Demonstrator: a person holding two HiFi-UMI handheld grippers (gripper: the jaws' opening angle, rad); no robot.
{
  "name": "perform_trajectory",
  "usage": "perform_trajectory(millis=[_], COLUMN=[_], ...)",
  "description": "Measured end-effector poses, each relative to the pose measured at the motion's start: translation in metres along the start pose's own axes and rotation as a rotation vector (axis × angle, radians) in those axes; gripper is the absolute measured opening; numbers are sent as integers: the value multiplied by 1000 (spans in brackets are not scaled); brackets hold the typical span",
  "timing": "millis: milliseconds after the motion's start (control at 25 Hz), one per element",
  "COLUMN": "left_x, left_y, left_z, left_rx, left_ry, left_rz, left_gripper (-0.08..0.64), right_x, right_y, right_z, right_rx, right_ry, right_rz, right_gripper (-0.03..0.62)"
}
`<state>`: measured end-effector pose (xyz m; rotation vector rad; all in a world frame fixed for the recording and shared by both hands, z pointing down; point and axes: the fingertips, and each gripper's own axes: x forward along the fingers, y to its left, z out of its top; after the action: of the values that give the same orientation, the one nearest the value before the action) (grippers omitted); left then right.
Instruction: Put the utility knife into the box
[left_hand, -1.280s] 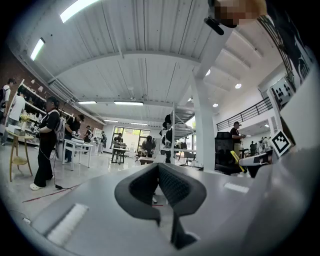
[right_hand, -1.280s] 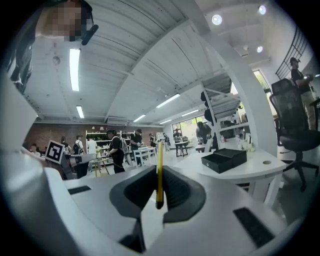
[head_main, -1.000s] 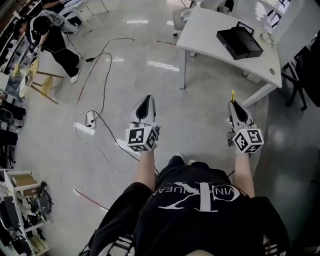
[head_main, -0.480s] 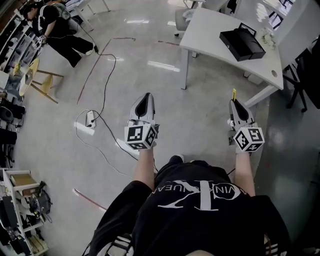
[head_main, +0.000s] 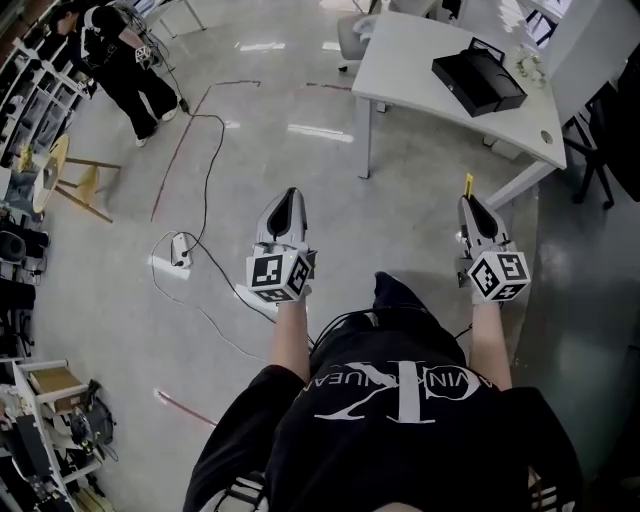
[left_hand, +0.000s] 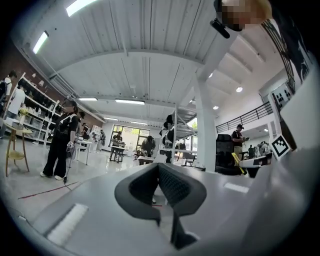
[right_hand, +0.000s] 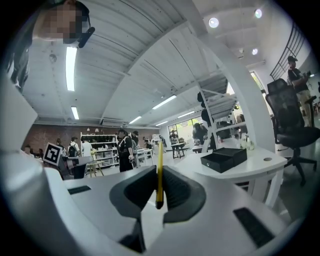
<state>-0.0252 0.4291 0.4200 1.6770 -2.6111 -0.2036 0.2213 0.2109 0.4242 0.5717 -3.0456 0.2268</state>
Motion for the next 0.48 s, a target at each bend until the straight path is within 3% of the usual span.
perform_trajectory(millis=[480], left_x=[102], left_y=[10], left_z=[-13], left_rx=[-1], left_ry=[27], left_rz=[-13], left_gripper=[11], right_x=[87], right_y=[-58], right_z=[2], right_rx=[22], right_ry=[11], right_rz=[8], right_gripper=[48])
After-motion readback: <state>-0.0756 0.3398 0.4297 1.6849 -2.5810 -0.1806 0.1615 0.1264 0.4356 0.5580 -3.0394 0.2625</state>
